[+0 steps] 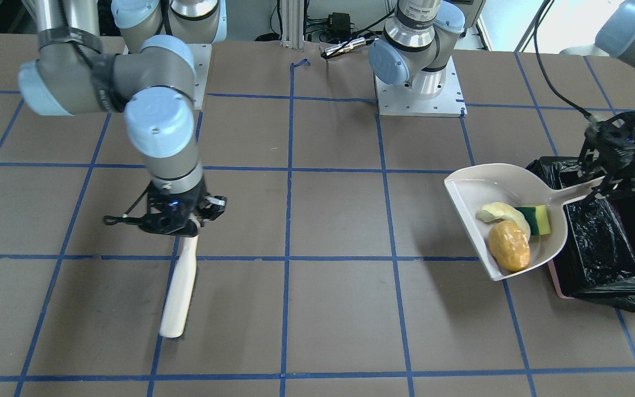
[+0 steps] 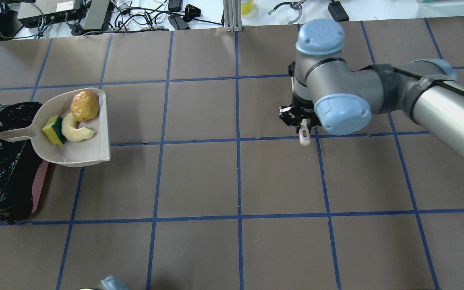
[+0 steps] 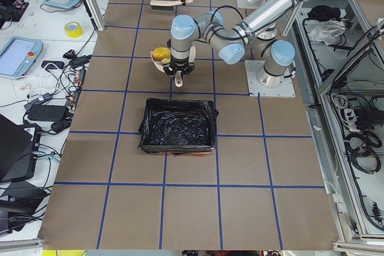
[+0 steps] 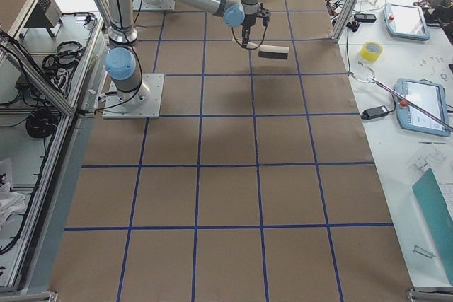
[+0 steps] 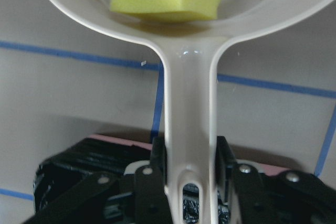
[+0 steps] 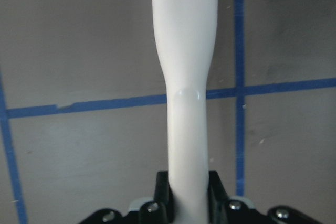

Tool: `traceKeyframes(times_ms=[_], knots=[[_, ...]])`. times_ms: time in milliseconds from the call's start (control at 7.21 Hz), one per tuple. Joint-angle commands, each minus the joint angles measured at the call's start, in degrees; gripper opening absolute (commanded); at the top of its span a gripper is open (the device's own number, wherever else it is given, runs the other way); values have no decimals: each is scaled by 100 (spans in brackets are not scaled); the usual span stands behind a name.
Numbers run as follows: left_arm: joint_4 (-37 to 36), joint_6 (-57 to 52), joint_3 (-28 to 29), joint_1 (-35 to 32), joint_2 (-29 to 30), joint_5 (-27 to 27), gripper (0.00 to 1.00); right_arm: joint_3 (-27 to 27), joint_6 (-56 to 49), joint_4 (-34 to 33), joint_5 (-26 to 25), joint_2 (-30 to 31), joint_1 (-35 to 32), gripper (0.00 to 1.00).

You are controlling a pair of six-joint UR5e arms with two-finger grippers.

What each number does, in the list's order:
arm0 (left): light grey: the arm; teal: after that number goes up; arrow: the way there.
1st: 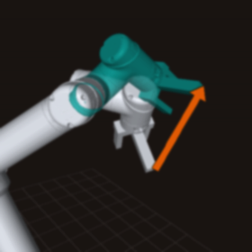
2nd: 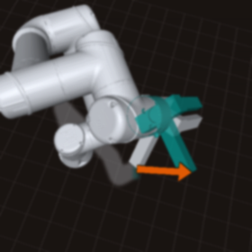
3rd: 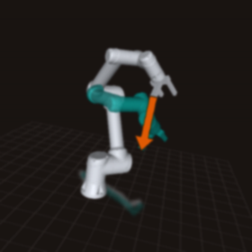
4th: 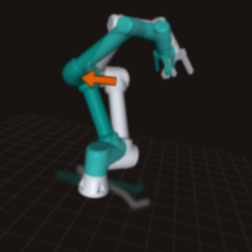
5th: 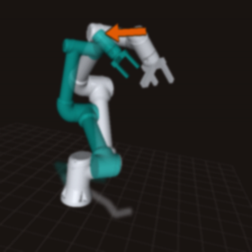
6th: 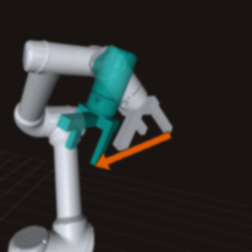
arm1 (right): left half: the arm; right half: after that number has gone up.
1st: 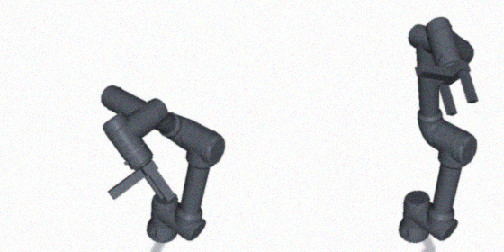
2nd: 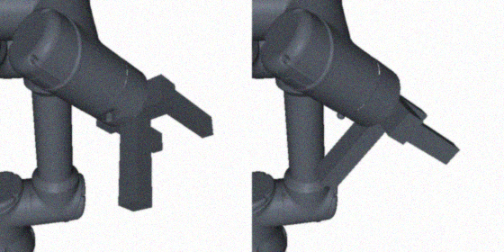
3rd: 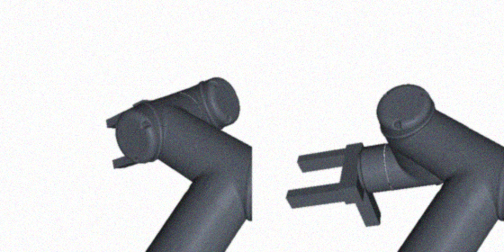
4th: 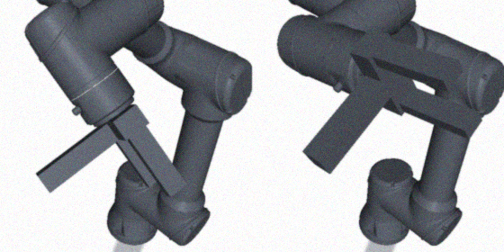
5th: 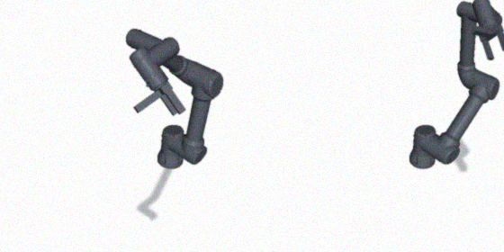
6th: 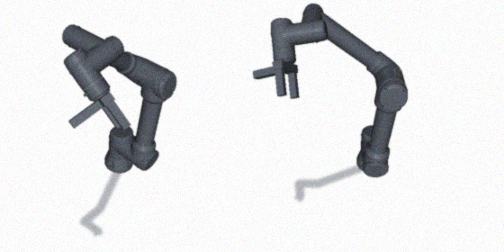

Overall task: Sweep and dump trash into bin
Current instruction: 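Lift the dustpan over the bin with the left gripper while the right returns the brush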

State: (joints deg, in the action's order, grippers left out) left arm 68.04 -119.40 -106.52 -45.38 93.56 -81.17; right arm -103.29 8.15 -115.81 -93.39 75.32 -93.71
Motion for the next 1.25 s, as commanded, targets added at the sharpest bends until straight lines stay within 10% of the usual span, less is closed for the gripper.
traceKeyframes(times_ms=[0,416,1110], knots=[[68,-600,322,1124,144,312,0,-59,-1590,-65,39,-26,1447,0],[95,-1548,1692,1672,837,-353,0,-208,-2457,-416,-13,-53,2224,0],[-1849,-2077,1942,115,1199,-4335,0,-481,-2660,-715,75,-229,2612,0]])
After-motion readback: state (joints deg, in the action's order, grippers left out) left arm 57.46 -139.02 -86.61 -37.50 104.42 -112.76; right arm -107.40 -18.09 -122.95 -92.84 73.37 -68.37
